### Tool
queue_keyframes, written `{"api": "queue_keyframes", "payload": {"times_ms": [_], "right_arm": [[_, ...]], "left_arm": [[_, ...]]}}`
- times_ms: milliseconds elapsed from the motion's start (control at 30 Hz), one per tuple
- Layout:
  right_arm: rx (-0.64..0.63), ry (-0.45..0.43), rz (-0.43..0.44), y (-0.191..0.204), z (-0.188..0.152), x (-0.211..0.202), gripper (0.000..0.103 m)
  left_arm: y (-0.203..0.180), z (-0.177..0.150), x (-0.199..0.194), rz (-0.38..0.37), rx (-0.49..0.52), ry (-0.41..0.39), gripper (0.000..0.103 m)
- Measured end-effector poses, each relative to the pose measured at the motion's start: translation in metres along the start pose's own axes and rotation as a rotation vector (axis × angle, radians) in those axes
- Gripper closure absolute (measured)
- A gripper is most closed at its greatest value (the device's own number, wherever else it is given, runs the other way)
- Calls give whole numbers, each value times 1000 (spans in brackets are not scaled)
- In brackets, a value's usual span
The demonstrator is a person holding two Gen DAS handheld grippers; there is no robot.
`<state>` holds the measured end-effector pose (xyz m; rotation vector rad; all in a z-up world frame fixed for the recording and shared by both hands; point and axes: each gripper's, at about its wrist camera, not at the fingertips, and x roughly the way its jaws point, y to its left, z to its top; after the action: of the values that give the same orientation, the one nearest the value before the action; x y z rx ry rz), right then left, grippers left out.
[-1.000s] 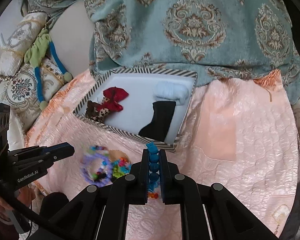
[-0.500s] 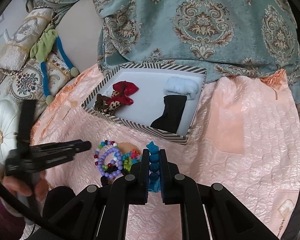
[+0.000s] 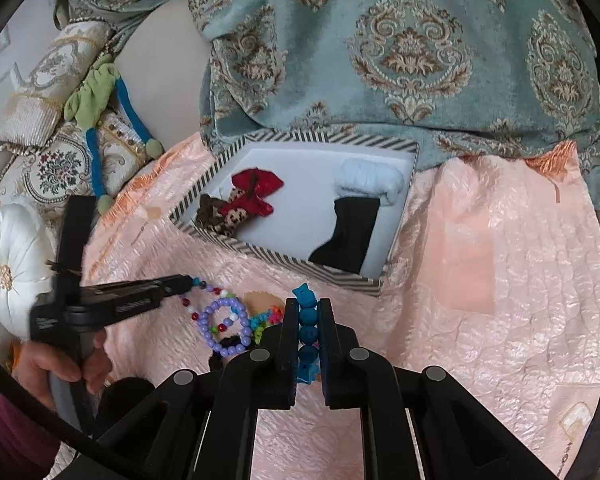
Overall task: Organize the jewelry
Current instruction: 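Carry both bracelets into the tray and open both grippers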
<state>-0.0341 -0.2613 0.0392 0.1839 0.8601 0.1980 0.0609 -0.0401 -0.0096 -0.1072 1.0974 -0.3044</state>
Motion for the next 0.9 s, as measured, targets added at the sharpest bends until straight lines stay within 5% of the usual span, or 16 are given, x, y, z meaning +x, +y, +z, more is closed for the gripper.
{"api": "queue_keyframes", "payload": {"times_ms": [333,900], "right_arm": [[-23,-38,13,14,22,-12,95],[-71,-5,-6,26,63,22,95]], "left_arm": [[-6,26,-62,28,67,-131,95],[-8,57,-59,128,128,-181,95]]}}
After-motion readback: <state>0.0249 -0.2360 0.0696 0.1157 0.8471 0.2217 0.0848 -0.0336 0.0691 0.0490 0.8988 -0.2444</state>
